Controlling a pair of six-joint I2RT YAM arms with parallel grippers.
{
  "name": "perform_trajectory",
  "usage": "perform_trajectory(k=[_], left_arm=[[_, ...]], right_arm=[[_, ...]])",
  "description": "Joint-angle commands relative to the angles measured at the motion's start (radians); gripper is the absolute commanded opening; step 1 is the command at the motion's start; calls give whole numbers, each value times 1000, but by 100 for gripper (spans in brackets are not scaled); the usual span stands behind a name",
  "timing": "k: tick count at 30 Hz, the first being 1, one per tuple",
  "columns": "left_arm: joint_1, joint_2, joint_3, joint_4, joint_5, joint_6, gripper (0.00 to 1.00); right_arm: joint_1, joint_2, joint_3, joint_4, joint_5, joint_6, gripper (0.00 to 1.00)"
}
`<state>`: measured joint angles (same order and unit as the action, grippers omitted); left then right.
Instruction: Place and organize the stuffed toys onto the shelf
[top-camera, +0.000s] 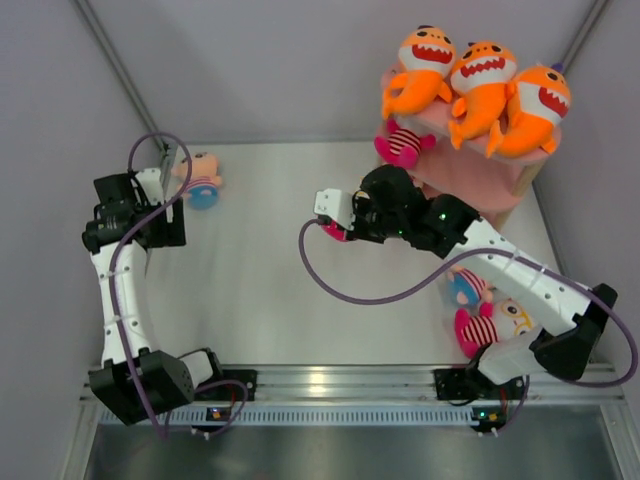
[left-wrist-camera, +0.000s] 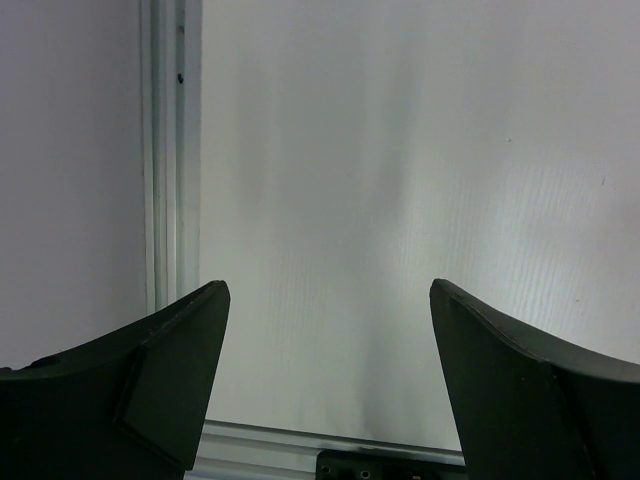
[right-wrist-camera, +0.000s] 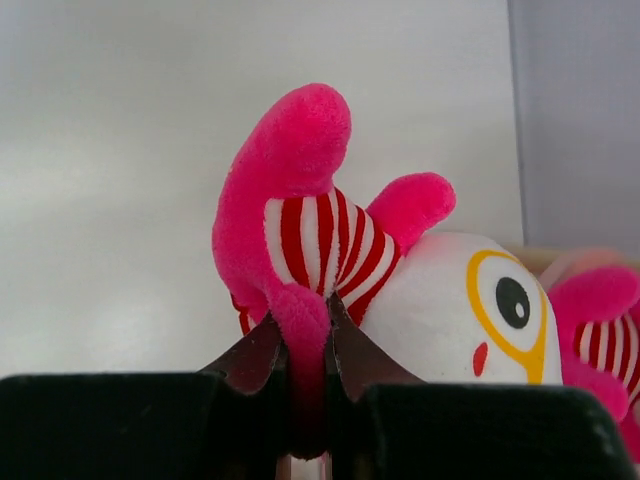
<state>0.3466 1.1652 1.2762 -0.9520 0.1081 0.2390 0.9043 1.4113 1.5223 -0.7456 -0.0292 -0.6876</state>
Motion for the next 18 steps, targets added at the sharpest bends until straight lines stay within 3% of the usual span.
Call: perform_trajectory(k=[1, 4, 8, 12, 18], left_arm=[[6, 19, 46, 19, 45, 19, 87], [5, 34, 60, 21, 62, 25, 87], [5, 48, 64, 21, 74, 25, 87], [5, 59, 60, 21, 87, 20, 87], [5, 54, 57, 21, 79, 20, 87]], right_arm=[[-68, -14, 7, -331, 153, -4, 0], [-170, -107, -69, -301, 210, -106, 0], [-356, -236, -142, -122, 143, -283, 0], [-491, -321, -195, -44, -111, -484, 0], [-681, -192, -125, -111, -353, -541, 0]])
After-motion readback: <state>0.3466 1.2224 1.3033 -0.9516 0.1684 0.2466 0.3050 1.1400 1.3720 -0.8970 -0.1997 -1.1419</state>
